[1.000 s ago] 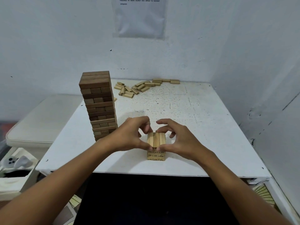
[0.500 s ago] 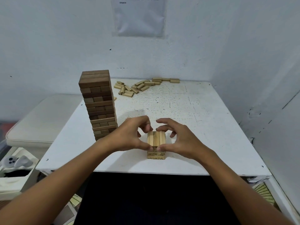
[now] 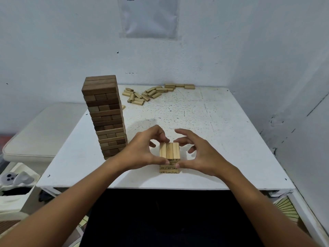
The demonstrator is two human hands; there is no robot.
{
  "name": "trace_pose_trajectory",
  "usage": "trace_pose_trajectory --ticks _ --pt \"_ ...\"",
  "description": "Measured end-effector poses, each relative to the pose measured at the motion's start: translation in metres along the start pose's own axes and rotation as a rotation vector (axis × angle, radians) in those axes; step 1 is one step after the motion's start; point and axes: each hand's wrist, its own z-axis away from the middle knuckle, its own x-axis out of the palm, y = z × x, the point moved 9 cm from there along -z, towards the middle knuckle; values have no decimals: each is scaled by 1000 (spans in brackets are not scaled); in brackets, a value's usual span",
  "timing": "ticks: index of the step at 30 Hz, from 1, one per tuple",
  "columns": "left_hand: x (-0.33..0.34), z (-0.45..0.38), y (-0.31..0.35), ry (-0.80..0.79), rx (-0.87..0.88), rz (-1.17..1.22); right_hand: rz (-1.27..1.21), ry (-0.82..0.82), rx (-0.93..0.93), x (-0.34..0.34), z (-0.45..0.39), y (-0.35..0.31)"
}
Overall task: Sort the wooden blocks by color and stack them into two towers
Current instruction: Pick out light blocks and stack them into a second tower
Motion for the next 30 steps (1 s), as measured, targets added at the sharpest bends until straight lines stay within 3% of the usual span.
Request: trace_pose_trajectory --ticks 30 --pt "3 -3 -2 6 36 -8 -31 18 -18 1 -2 4"
